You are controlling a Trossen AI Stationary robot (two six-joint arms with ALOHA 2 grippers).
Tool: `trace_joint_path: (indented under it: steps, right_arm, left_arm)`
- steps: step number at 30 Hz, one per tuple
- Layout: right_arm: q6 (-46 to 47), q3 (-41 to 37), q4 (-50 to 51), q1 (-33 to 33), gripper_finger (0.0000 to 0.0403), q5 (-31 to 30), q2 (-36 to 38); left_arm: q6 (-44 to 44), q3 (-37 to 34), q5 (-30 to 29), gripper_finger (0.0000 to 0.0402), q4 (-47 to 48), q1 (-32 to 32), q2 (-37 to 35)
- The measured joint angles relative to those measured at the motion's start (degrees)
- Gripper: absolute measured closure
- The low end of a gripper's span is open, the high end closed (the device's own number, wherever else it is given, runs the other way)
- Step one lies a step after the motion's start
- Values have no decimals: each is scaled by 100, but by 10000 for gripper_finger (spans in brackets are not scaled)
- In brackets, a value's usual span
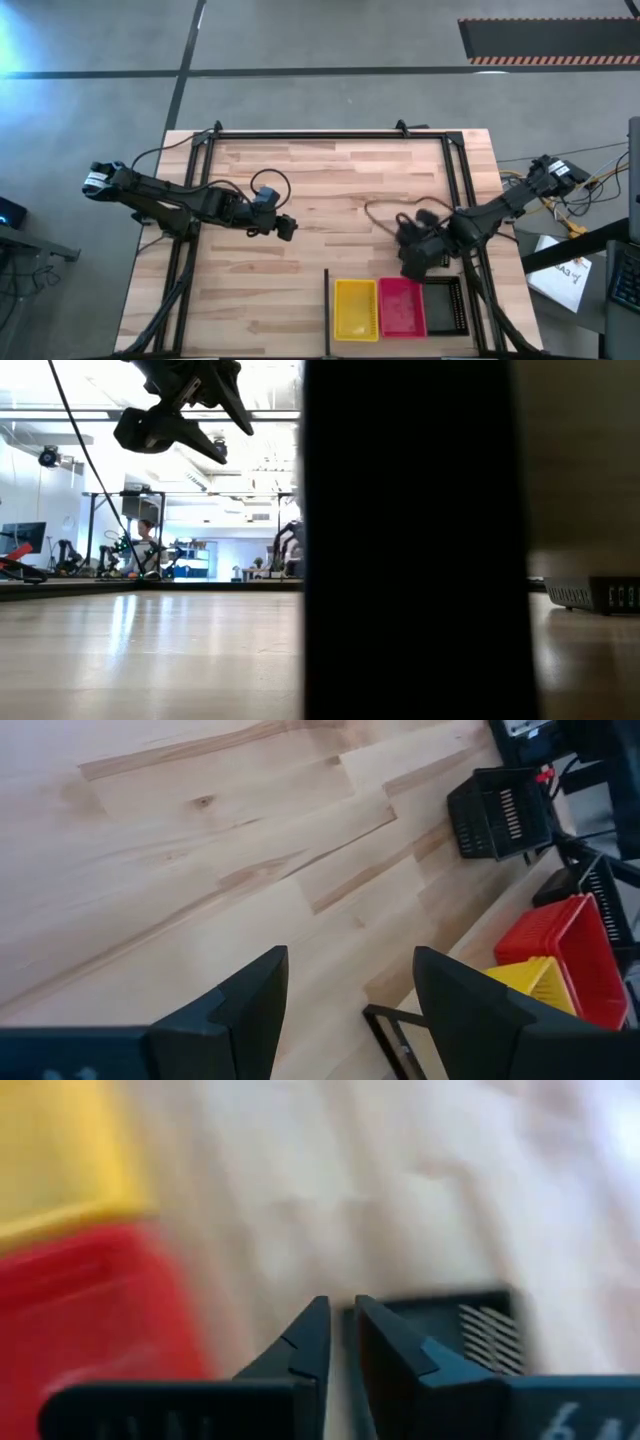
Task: Stack baskets on shelf by color
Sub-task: Stack the black bin on top of the black bins on the shelf
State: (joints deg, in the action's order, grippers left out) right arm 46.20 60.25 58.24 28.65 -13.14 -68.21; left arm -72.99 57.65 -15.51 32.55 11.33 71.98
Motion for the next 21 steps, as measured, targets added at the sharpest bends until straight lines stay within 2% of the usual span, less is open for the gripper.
trace_joint_path:
  steps: [5,8,13,21]
  right_arm:
    - [855,-137,1430,-569,373,-121,65]
    - [930,-417,1640,-1092,366,222,113]
    - [13,-894,1262,-1820,340,737,108]
    - [-1230,-1493,496,-2553,262,757,92]
  left_arm:
    - [-1,0,0,201,-73,0,0]
    - [-1,0,0,201,-74,0,1]
    - [-1,0,0,201,-88,0,1]
    - [-3,0,14,201,-95,0,1]
